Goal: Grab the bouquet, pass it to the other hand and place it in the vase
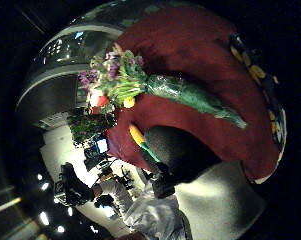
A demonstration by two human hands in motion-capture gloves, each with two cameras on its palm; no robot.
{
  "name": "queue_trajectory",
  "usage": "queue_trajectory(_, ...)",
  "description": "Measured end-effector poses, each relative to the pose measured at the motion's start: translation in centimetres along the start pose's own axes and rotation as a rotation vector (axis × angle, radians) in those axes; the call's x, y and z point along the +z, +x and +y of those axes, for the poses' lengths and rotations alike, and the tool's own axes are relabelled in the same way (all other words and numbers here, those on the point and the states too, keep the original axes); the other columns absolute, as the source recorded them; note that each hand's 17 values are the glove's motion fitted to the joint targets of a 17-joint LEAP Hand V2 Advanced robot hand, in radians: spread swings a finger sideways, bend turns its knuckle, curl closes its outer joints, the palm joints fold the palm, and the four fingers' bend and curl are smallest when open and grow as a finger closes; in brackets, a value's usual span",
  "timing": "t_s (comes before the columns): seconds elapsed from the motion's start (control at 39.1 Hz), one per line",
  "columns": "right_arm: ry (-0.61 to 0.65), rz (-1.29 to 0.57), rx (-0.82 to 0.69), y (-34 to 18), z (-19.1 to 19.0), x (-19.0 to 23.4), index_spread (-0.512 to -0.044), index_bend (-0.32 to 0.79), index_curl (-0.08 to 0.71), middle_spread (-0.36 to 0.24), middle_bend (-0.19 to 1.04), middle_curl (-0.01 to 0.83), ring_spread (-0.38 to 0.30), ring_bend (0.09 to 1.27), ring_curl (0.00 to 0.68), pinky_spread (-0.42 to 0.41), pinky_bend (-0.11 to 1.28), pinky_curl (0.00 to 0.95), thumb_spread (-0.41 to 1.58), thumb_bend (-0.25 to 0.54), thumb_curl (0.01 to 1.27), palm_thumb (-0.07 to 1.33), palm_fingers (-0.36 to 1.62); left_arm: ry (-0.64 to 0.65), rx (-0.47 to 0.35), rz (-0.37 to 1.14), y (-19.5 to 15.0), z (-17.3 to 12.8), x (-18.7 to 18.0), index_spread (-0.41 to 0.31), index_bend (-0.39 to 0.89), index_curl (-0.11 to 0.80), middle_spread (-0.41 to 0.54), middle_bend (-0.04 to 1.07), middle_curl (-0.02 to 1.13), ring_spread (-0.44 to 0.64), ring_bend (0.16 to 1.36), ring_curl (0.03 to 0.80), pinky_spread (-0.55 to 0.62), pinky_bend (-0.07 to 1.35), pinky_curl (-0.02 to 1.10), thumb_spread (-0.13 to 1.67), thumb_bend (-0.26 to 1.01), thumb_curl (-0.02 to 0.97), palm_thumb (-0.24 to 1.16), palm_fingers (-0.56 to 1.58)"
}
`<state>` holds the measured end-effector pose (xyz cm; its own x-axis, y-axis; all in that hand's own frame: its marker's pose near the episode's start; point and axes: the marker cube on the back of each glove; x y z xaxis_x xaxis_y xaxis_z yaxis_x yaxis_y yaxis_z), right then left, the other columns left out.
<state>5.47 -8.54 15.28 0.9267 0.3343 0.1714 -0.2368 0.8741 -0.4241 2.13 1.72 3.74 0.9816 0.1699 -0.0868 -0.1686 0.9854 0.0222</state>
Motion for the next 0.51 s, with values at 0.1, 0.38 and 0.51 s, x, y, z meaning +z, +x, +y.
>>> queue_trajectory(0.1,-0.039,-0.039,-0.006,-0.4,0.6,1.9,-0.258,0.03,0.013,-0.039,0.42,0.374,-0.062,0.8,0.357,0.155,0.83,0.369,0.99,-0.036,0.29,0.38,0.38,0.005,0.022,0.005,0.3,0.1,0.1,-0.03,0.15,0.279,0.24,0.18,0.26,0.31,0.63,0.262,0.41,0.32,0.29,1.03,-0.02,0.244,0.01,0.19)
queue_trajectory(0.38,-0.038,-0.054,-0.047,-1.0,0.1,6.5,-0.24,0.04,0.019,-0.045,0.42,0.392,-0.074,0.8,0.369,0.16,0.82,0.363,0.97,-0.031,0.3,0.36,0.37,0.086,0.033,-0.033,0.4,-0.3,0.0,-0.041,0.17,0.299,0.218,0.18,0.27,0.3,0.62,0.26,0.4,0.31,0.3,1.06,-0.01,0.26,0.05,0.23)
queue_trajectory(0.51,0.016,0.034,0.0,-1.5,0.2,7.7,-0.223,0.08,0.035,-0.056,0.46,0.409,-0.081,0.77,0.363,0.136,0.78,0.352,0.98,0.001,0.32,0.43,0.4,0.064,0.029,-0.028,0.5,0.0,-0.1,-0.044,0.16,0.305,0.21,0.18,0.28,0.29,0.62,0.265,0.4,0.3,0.3,1.07,-0.02,0.263,0.06,0.23)
